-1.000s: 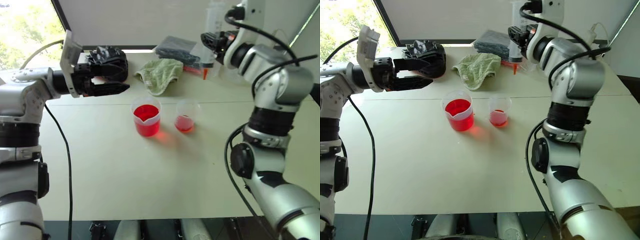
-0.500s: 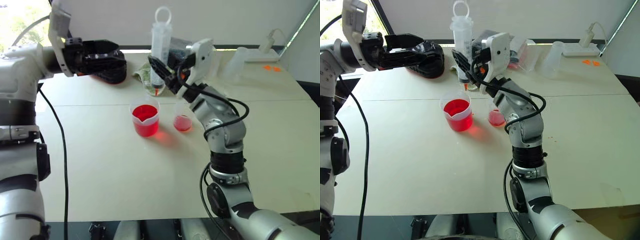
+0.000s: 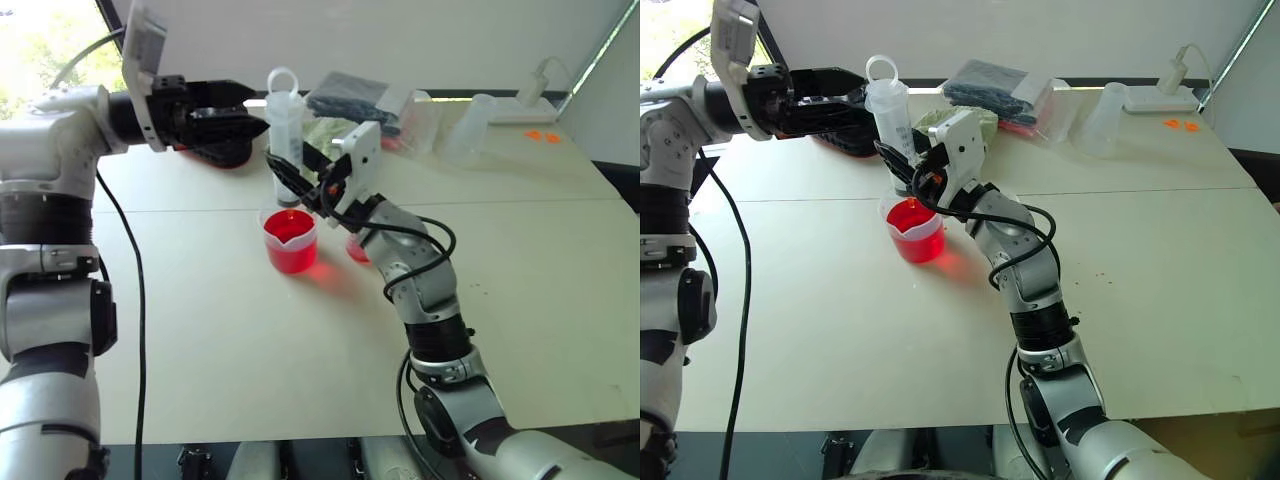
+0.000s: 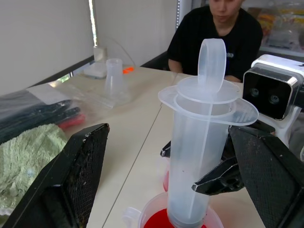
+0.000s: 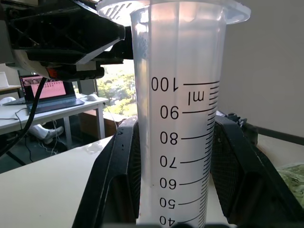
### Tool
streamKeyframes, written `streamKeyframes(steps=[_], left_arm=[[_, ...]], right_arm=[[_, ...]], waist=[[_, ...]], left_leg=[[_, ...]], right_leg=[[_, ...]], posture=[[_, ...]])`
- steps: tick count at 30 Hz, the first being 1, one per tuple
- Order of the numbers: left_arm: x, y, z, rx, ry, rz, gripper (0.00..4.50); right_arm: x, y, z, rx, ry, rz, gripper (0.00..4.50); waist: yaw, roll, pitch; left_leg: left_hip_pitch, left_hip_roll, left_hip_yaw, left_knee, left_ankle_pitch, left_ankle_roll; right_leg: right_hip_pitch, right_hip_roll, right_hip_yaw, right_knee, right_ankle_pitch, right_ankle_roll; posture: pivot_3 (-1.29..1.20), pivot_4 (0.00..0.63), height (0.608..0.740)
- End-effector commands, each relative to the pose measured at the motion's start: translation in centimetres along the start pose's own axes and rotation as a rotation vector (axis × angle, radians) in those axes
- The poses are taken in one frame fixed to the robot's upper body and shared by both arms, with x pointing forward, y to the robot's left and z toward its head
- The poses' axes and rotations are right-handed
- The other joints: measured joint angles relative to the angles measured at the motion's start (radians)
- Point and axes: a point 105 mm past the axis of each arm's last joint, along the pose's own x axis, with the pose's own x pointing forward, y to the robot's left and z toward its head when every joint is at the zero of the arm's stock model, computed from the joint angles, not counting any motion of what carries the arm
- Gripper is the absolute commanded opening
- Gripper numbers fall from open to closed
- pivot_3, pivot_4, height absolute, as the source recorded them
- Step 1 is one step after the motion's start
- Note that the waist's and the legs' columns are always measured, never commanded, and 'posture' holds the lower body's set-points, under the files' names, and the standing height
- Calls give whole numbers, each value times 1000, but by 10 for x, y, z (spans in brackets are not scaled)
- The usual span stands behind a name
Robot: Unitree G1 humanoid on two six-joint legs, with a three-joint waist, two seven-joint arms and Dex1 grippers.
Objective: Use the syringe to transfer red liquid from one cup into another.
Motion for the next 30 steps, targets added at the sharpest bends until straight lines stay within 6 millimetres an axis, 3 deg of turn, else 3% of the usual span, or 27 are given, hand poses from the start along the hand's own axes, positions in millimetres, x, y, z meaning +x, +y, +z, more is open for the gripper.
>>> streamKeyframes(steps=[1, 5, 11, 25, 30], left_arm=[[2, -10, 19, 64, -35, -39, 4219], [6, -15, 14, 58, -19, -62, 4219], [9, -15, 9, 58, -9, -57, 4219], [8, -15, -13, 25, 52, -60, 4219], [12, -15, -12, 11, 36, -57, 4219]], right_arm=[[3, 4, -12, -23, 7, 11, 1423], [1, 2, -32, -40, 37, -4, 1423], [-1, 8, -41, -32, 39, -6, 1423], [-4, 4, -20, -57, -76, -60, 1423], [-4, 7, -21, -61, -70, -47, 1423]], waist=[[-1, 0, 0], [-2, -1, 0], [-12, -1, 0], [-20, -1, 0], [-18, -1, 0]], left_leg=[[0, 0, 0, 0, 0, 0], [0, 0, 0, 0, 0, 0], [0, 0, 0, 0, 0, -1], [1, 0, -1, 0, 1, -1], [1, 0, -1, 0, 1, -1]], right_leg=[[0, 0, 0, 0, 0, 0], [0, 0, 0, 0, 0, 0], [1, 0, 0, 0, 0, 0], [1, 0, 0, 1, 0, 0], [1, 0, 0, 1, 0, 0]], posture=[[0, 150, 711], [0, 150, 711], [0, 150, 711], [0, 150, 711], [0, 150, 711]])
